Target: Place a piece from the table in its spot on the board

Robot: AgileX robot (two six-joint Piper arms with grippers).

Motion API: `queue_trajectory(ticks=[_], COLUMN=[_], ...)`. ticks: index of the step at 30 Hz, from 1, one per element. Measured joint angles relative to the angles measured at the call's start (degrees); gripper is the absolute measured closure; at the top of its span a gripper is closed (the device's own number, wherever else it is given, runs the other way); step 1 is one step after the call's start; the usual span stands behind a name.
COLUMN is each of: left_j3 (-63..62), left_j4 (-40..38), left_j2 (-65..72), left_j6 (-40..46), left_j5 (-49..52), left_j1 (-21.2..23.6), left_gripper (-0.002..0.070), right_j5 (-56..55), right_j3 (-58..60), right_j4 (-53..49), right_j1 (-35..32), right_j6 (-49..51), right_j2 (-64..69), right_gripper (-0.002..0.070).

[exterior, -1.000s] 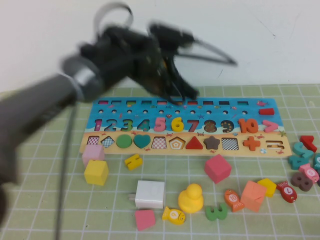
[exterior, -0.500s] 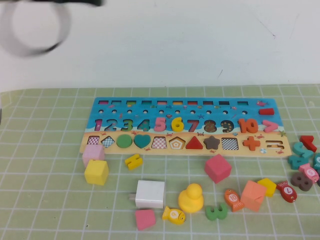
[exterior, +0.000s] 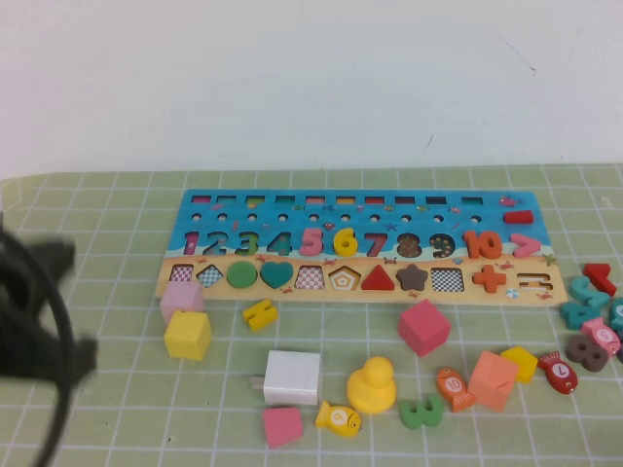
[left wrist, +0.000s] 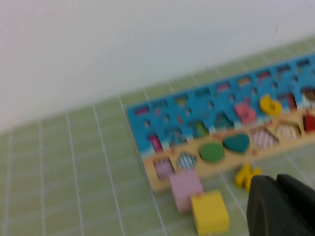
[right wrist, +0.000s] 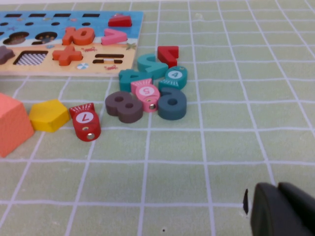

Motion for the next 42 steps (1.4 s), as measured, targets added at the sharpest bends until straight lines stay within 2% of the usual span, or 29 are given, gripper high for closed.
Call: queue_trajectory(ticks=[8, 15, 20, 23, 30, 37, 42], left_j3=[9.91, 12.55, 16.07, 19.81, 33.12, 45.50, 45.52], left_j4=[-3.61, -8.01, -8.96, -9.68, -14.04, -25.27, -27.25], left_j2=[-0.89, -1.17, -5.30, -10.94, -26.81, -41.80, -43.75], left_j6=[-0.26, -1.58, -1.66, -1.51, 0.55, 5.18, 12.66], left_j5=[-0.26, 2.98, -0.43, -6.88, -20.18, -20.16, -11.78], left_j1=[0.00, 0.00, 0.90, 4.57, 19.00, 30.12, 31.47], left_gripper=[0.0677, 0.0677, 0.0677, 0.0677, 0.0677, 0.0677, 0.0677], right_j5=[0.00, 0.00, 0.00, 0.00, 0.00, 0.00, -0.02], right_j3=[0.00, 0.00, 0.00, 0.00, 0.00, 0.00, 0.00], right_j4=[0.00, 0.00, 0.00, 0.00, 0.00, 0.00, 0.00], right_j1=[0.00, 0.00, 0.00, 0.00, 0.00, 0.00, 0.00], right_j6=[0.00, 0.00, 0.00, 0.00, 0.00, 0.00, 0.00], right_j2=[0.00, 0.00, 0.00, 0.00, 0.00, 0.00, 0.00], right_gripper=[0.0679, 0.0679, 0.0679, 0.0679, 0.0679, 0.0679, 0.0679])
